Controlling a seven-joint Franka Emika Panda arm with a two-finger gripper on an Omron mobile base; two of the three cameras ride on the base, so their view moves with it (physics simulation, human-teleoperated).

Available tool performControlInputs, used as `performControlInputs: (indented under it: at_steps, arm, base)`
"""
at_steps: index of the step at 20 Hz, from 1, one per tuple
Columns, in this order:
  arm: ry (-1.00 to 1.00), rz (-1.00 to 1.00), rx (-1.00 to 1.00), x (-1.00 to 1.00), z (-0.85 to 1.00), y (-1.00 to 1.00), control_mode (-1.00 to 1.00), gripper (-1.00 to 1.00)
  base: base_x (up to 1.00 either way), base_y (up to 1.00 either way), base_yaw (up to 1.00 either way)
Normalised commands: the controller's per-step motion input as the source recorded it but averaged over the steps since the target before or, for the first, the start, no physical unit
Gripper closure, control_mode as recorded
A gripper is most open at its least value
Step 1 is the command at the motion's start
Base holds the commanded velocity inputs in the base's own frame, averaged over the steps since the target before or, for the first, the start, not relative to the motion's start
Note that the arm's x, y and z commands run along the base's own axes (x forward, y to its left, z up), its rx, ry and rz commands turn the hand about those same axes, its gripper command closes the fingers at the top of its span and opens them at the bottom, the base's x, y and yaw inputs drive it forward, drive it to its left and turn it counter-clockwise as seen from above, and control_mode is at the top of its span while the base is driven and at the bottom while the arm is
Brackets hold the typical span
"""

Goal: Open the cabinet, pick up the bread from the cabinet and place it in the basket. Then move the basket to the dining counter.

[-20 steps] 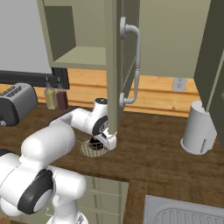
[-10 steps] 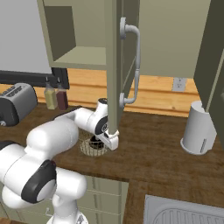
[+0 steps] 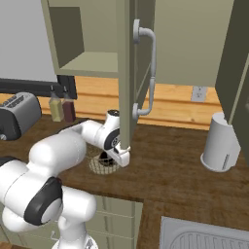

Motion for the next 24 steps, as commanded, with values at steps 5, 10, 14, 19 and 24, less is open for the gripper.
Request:
performControlInputs:
  at_steps: [5, 10, 14, 19, 24]
  arm:
    - [0.0, -0.06, 0.0, -0.24, 0.01, 0.38, -1.0, 1.0]
    - [0.0, -0.31, 0.02, -0.26, 0.4, 0.27, -1.0, 1.0]
    - [0.0, -0.37, 0.08, -0.34, 0.6, 0.18, -1.0, 1.0]
    - [0.0, -0.36, 0.1, -0.45, 0.67, 0.15, -1.0, 1.0]
    - [-0.06, -0.14, -0.07, -0.44, 0.64, 0.12, -1.0, 1.0]
  base:
    - [0.0, 0.0, 0.0]
    - [0.0, 0.0, 0.0]
    - [0.0, 0.0, 0.0]
    - [0.0, 0.0, 0.0]
    - [0.0, 0.0, 0.0]
